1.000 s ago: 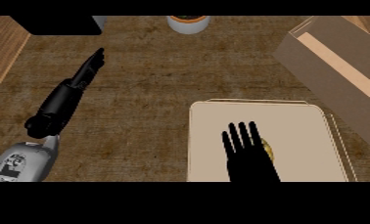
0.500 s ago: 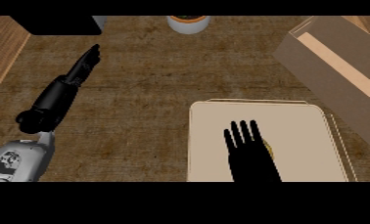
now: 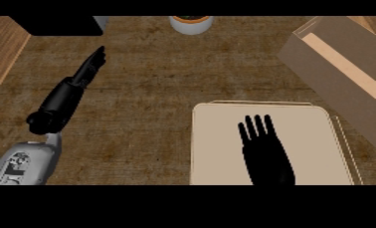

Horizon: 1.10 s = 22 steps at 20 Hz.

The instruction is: Pick the squash from the tray and place it in the cardboard box

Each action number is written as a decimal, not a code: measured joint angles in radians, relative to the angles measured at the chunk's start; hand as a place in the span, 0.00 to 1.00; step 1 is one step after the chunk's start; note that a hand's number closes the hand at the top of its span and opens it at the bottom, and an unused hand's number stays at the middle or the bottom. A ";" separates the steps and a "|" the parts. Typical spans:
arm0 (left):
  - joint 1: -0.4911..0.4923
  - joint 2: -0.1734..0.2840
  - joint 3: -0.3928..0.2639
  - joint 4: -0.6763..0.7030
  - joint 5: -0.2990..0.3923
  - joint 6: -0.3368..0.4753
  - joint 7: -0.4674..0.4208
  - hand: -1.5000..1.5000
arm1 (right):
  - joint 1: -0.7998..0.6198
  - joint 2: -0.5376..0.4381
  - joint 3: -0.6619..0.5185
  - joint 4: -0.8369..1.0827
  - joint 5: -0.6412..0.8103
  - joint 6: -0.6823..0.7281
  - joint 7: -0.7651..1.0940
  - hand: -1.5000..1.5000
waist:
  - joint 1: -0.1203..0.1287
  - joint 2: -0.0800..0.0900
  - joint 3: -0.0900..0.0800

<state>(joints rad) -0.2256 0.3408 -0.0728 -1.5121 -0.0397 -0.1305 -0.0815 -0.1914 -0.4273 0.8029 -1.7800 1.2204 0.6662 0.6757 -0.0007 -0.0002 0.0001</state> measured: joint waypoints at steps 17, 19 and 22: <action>0.001 -0.049 0.038 -0.027 -0.048 -0.035 0.020 0.50 | -0.028 -0.034 -0.013 0.132 0.144 -0.244 -0.317 1.00 | 0.002 -0.001 -0.001; -0.002 -0.044 0.049 -0.011 -0.044 -0.046 0.008 0.50 | -0.028 -0.014 -0.009 0.137 0.158 -0.281 -0.330 1.00 | 0.002 0.000 -0.001; -0.013 -0.040 0.052 -0.012 -0.038 -0.059 0.010 0.50 | -0.064 0.063 -0.104 0.195 0.069 -0.350 -0.367 1.00 | 0.012 0.005 0.001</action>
<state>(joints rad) -0.2388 0.3008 -0.0207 -1.5244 -0.0778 -0.1892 -0.0714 -0.2558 -0.3644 0.6986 -1.5854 1.2899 0.3160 0.3088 0.0111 0.0045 0.0009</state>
